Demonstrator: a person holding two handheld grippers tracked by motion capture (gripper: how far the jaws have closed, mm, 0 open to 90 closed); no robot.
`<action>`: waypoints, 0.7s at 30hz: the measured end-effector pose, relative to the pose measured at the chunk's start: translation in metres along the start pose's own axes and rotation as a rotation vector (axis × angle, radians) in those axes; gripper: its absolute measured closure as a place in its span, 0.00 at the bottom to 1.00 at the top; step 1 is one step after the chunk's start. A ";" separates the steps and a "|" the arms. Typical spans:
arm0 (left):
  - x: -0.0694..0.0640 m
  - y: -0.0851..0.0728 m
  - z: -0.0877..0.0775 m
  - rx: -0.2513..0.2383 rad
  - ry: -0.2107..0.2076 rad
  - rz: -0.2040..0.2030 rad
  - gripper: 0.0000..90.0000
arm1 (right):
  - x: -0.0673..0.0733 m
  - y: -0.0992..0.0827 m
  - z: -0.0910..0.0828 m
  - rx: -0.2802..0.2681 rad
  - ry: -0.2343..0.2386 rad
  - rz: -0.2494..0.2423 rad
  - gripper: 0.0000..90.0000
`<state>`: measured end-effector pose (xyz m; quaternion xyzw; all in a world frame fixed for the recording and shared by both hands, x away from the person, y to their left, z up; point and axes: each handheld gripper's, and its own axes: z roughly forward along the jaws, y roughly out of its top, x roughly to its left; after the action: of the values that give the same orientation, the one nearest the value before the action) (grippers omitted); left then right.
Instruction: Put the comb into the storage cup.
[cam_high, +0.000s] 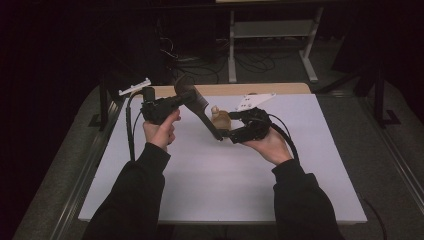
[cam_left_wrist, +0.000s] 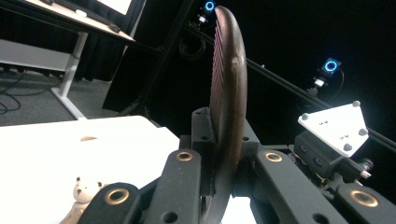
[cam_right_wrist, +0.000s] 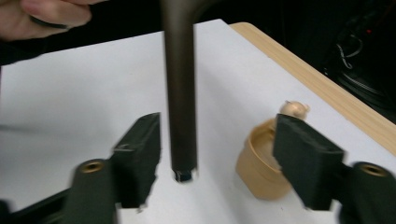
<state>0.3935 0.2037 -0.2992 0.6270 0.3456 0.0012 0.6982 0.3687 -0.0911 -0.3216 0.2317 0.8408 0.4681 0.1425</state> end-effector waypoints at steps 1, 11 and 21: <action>0.000 0.001 0.000 0.000 0.001 0.002 0.94 | -0.002 -0.002 -0.001 -0.002 -0.006 0.009 0.26; -0.001 0.010 0.002 0.025 0.018 0.043 0.94 | -0.023 -0.025 -0.026 -0.102 0.011 0.134 0.02; 0.000 0.020 0.009 0.049 0.025 0.086 0.94 | -0.032 -0.046 -0.038 -0.106 -0.025 0.180 0.00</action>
<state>0.4062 0.2004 -0.2820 0.6581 0.3271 0.0305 0.6775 0.3669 -0.1569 -0.3404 0.3042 0.7886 0.5201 0.1223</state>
